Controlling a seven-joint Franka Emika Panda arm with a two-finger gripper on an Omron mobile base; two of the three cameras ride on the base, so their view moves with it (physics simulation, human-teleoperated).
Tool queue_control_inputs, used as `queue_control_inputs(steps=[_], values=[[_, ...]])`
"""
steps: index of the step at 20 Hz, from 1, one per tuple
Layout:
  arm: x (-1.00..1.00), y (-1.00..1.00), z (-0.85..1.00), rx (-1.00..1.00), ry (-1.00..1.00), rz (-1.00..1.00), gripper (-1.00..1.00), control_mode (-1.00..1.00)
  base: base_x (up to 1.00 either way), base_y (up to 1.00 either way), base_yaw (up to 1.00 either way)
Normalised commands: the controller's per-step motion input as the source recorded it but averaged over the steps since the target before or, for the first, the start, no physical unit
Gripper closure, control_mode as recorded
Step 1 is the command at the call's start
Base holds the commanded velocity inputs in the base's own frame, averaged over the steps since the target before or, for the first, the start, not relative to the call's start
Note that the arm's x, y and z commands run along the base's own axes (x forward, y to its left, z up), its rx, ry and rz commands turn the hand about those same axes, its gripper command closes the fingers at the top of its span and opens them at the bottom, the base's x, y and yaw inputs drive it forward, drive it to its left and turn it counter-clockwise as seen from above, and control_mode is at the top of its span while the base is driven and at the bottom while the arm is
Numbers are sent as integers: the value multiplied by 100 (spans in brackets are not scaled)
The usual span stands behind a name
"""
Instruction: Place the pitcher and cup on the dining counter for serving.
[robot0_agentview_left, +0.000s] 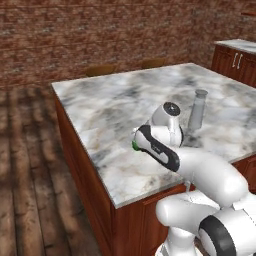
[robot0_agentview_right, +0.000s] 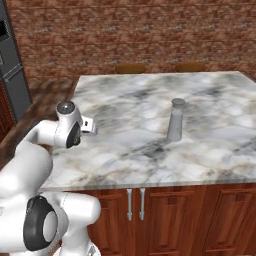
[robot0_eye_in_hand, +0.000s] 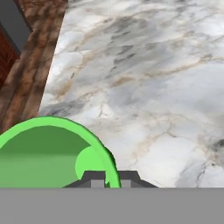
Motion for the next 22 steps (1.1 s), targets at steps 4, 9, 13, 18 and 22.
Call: queue_control_inputs(steps=[4,9,13,18,22], values=[[85,0,0,3,15,-12,100,-100,0,0,0],[80,0,0,9,21,-11,100,-100,0,0,0],[66,-5,0,14,16,-16,100,-100,0,0,0],[9,-1,0,3,1,-4,100,-100,0,0,0],[30,-7,-27,0,3,-5,100,-100,0,0,0]])
